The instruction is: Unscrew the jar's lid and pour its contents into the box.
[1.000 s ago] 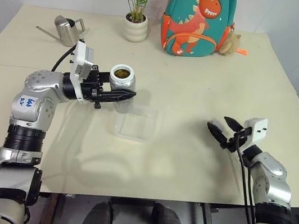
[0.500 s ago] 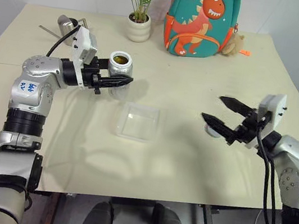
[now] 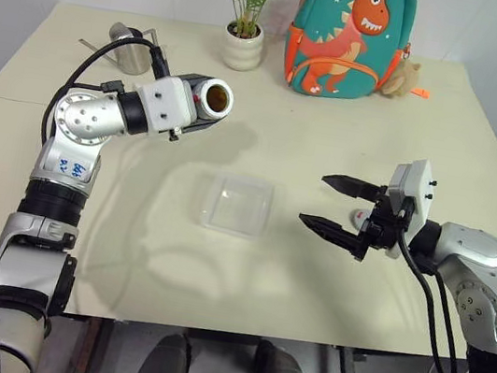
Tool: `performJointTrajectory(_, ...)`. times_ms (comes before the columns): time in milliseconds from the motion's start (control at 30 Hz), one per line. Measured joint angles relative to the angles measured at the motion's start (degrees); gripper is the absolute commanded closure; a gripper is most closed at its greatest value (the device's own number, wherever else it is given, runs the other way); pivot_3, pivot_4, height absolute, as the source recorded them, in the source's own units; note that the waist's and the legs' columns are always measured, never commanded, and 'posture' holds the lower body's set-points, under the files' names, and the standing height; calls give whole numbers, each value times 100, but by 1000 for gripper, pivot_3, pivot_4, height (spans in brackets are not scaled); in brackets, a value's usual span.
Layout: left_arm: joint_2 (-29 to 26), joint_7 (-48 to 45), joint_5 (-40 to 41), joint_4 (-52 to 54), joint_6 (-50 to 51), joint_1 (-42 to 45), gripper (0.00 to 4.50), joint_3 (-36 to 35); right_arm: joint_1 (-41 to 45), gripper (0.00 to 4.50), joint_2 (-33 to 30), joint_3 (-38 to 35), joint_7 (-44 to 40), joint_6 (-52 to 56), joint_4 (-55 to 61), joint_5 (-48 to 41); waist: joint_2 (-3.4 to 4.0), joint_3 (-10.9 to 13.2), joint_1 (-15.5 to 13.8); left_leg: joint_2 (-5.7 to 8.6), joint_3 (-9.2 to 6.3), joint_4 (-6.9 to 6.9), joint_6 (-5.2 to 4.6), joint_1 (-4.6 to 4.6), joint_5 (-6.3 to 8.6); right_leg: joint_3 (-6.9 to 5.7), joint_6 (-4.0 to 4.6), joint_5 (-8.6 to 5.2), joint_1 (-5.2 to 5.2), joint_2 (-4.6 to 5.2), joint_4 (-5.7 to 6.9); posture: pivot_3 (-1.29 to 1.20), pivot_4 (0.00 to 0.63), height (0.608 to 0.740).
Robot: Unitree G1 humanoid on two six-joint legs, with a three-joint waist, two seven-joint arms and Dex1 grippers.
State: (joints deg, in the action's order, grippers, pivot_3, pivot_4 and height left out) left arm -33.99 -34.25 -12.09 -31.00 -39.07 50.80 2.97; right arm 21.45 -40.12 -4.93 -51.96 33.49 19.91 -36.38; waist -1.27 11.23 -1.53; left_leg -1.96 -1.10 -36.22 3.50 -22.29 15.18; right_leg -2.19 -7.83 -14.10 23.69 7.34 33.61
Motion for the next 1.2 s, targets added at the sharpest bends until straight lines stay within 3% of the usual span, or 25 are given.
performJointTrajectory(133,-274,1990,-2005,-515,-1602,195,2497,502,-32,18,50,6,5,-112,-92,113,0,0,7,0,6,1,0,3,0,2,-1,4,0,0,-1,0,150,740)
performJointTrajectory(233,-623,3842,-3740,-579,-2048,410,2497,1037,-34,18,114,11,12,-141,-182,150,0,0,0,0,8,3,0,2,1,4,-3,4,1,1,-1,0,150,740)
performJointTrajectory(367,-1035,6825,-6183,-360,-1282,857,2497,2258,-36,18,207,25,32,-208,-202,187,0,0,-7,4,9,4,-6,2,5,8,-7,6,1,3,-1,0,150,740)
performJointTrajectory(500,-998,8854,-7595,-697,-142,1211,2497,3333,-39,18,287,57,56,-212,-199,199,-1,0,-11,5,9,3,-10,0,8,8,-8,5,3,2,0,0,150,740)
performJointTrajectory(767,-834,10534,-8394,-1300,1365,1641,2497,4309,-55,18,466,69,163,-217,-200,213,-2,0,12,5,11,6,-11,-4,10,9,-10,2,12,3,1,0,150,740)
performJointTrajectory(1200,-741,11475,-8708,-1524,2866,1741,2497,4840,-50,18,639,158,201,-233,-230,315,-2,0,5,5,12,2,-9,-4,9,10,-10,2,12,3,7,0,150,740)
